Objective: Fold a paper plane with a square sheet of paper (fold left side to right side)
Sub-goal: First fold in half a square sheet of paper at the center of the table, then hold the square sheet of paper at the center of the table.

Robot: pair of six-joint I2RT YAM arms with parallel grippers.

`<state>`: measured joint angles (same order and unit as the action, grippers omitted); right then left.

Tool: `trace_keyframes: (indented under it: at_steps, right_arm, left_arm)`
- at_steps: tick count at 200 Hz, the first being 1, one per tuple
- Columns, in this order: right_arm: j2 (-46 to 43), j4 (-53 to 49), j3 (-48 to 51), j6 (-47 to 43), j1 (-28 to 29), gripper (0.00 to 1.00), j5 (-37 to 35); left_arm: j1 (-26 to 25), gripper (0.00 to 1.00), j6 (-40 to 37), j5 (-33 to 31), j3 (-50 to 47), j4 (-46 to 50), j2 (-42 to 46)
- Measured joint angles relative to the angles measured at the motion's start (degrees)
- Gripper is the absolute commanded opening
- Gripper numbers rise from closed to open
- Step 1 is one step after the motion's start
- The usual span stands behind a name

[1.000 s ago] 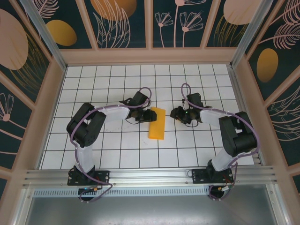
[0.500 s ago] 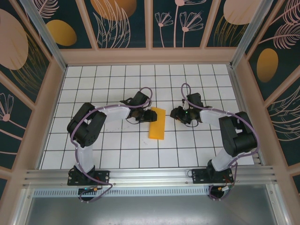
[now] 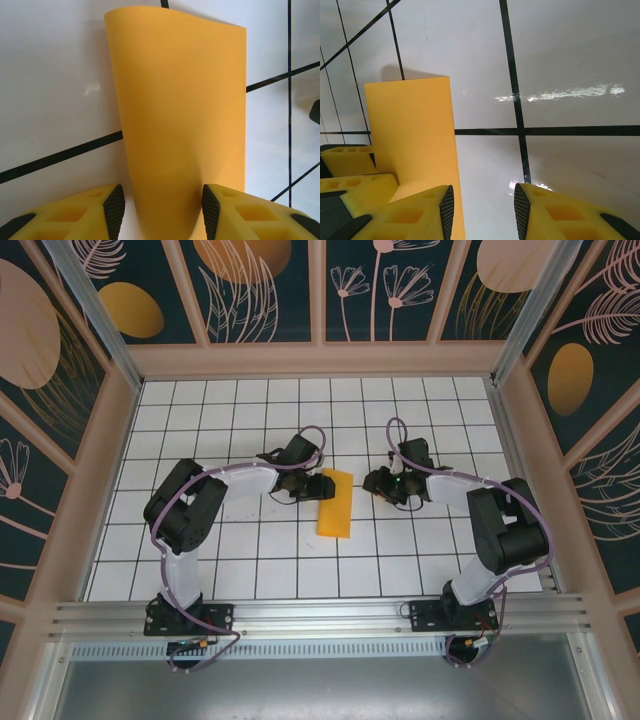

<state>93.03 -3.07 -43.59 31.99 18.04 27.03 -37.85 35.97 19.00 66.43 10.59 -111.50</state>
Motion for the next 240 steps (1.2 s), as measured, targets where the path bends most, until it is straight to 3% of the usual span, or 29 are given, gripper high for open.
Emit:
trace_keyframes:
  at_steps: [58, 149, 240]
  right_arm:
    - [0.0, 0.09, 0.02, 0.11, 0.66, 0.36, 0.48]
    - [0.85, 4.35, 0.59, 4.5, 4.87, 0.15, 5.42]
    - [5.05, 4.2, -2.47, 4.57, 7.96, 0.12, 5.51]
  left_arm:
    - [0.0, 0.49, 0.0, -0.02, 0.02, 0.0, 0.0]
    - [0.0, 0.49, -0.02, -0.02, 0.2, 0.17, -0.13]
    - [-0.07, 0.49, -0.39, -0.02, 0.33, 0.39, -0.2]
